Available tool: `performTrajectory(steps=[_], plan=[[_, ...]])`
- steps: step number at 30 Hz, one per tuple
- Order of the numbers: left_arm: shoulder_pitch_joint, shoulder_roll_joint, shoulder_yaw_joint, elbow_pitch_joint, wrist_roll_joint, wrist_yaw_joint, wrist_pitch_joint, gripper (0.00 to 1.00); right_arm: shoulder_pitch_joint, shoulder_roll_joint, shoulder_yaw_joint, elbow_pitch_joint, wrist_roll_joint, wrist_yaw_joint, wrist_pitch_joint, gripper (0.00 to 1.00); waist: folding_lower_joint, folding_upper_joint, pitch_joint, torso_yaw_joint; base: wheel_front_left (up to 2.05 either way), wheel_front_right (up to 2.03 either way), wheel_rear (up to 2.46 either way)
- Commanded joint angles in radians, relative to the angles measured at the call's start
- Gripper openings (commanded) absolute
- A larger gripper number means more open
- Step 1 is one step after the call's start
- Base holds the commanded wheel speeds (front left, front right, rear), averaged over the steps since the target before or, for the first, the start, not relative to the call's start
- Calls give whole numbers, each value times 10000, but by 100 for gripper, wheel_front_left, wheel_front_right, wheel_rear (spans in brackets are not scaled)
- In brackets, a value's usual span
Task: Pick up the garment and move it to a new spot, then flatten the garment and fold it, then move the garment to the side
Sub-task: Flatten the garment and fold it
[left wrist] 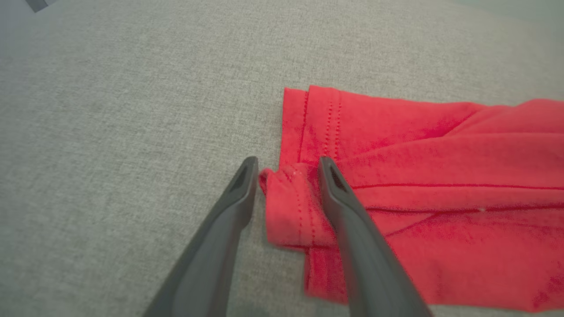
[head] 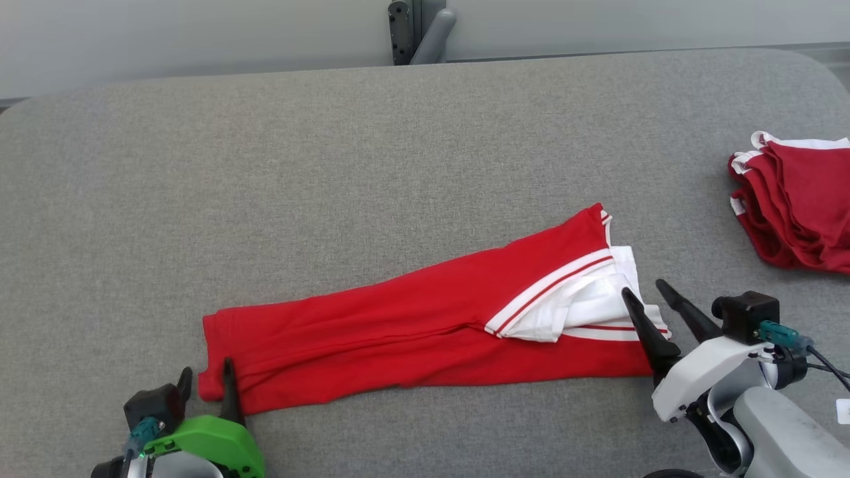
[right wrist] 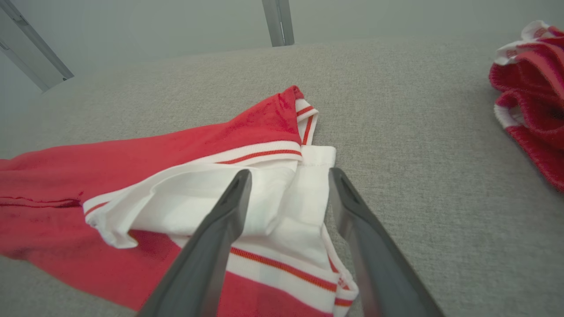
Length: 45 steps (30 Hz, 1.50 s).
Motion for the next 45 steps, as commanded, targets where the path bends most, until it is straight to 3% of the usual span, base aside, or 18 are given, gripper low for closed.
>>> performTrajectory(steps=[1,8,18,24,34,36,38,39,45], plan=[[347,53,185,-38,111,174,1,100,228,53,-358,-91,0,-16,-25,100,1,0,-236,-53,0,0,0],[1217,46,530,-543,65,388,1,100,1004,449,-1114,-705,-388,-14,-26,100,1,0,-740,-141,0,0,0],[1275,47,-340,-950,-431,548,1,100,823,998,407,-868,356,-16,-25,100,1,0,-619,176,0,0,0],[1206,47,-531,-1056,-490,614,1,100,420,1130,456,-406,829,-14,-27,97,1,0,-412,253,0,0,0],[988,47,-760,-991,-615,683,1,100,-267,1375,473,507,1475,-13,-27,42,1,0,-89,355,0,0,0],[968,46,-785,-974,-633,688,1,100,-341,1374,531,672,1567,-14,-27,37,1,0,-56,357,0,0,0],[962,45,-818,-959,-670,710,1,100,-444,1370,586,766,1613,-13,-27,17,1,0,-29,357,0,0,0],[955,46,-826,-955,-692,715,1,100,-464,1354,619,815,1619,-13,-27,0,1,0,-25,355,0,0,0],[953,46,-794,-916,-691,711,1,100,-372,1297,655,806,1677,-13,-27,0,1,0,-80,267,0,0,0]])
